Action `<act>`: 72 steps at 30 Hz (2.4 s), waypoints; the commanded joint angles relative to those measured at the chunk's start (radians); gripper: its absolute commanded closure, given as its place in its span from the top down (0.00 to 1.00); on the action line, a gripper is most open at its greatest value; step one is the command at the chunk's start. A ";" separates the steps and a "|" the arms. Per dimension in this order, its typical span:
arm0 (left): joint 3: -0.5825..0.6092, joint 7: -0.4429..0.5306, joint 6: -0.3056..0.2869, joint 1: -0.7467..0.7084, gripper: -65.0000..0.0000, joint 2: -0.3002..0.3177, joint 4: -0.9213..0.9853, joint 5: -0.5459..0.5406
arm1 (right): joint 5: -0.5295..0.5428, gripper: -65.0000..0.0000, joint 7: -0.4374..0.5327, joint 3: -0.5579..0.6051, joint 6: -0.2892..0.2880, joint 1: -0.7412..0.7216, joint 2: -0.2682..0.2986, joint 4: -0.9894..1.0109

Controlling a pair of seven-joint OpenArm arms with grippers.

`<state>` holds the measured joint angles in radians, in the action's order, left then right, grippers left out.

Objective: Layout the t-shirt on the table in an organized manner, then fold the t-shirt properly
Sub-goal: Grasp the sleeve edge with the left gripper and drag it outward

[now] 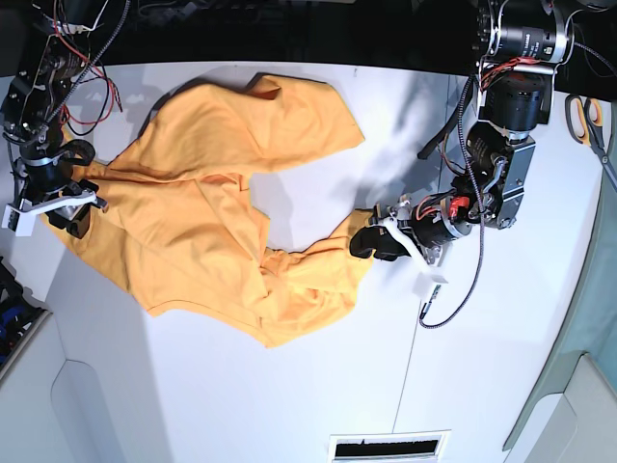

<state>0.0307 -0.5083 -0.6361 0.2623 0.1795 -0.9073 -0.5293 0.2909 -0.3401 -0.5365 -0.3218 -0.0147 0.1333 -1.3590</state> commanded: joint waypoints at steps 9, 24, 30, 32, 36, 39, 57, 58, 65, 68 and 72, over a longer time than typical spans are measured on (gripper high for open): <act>0.154 0.060 0.109 0.017 0.12 -0.013 -0.009 0.169 | -0.048 0.34 0.038 -0.003 0.037 -0.146 0.103 0.220; 0.190 0.044 0.128 0.084 0.00 0.024 -0.013 0.225 | -0.089 0.00 0.091 -0.004 -0.006 -0.123 0.106 0.377; 0.190 0.039 0.134 0.085 0.00 0.077 -0.056 0.224 | -0.101 0.00 0.105 -0.006 -0.007 -0.123 0.134 0.366; 0.190 0.036 0.148 0.085 0.00 0.103 -0.084 0.225 | -0.101 0.00 0.105 -0.006 -0.007 -0.123 0.156 0.366; 0.190 0.025 0.146 0.085 0.00 0.145 -0.146 0.227 | -0.100 0.00 0.104 -0.006 -0.007 -0.123 0.197 0.366; 0.190 0.024 0.146 0.087 0.00 0.166 -0.189 0.229 | -0.101 0.00 0.105 -0.006 -0.007 -0.123 0.219 0.366; 0.191 -0.007 0.154 0.385 0.00 0.186 -0.250 0.206 | -0.100 0.00 0.104 -0.007 -0.007 -0.121 0.235 0.366; 0.191 -0.004 0.154 0.399 0.00 0.186 -0.249 0.195 | -0.097 0.00 0.104 -0.007 -0.007 -0.121 0.235 0.366; 0.191 -0.004 0.153 0.434 0.15 0.140 -0.135 0.111 | -0.020 0.00 0.100 -0.007 -0.007 -0.121 0.234 0.366; 0.191 -0.019 0.153 0.415 0.47 0.116 -0.081 0.065 | 0.002 0.18 0.098 -0.007 -0.008 -0.121 0.230 0.366; 0.191 -0.191 0.069 0.372 0.50 0.118 -0.076 -0.063 | 0.033 0.34 0.068 -0.007 -0.007 -0.121 0.230 0.366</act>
<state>0.2272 -0.7258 -0.5537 0.6006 0.2874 -0.9672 -0.5808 0.3119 -0.2909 -0.5392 -0.3283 -0.1219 0.3462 -0.9794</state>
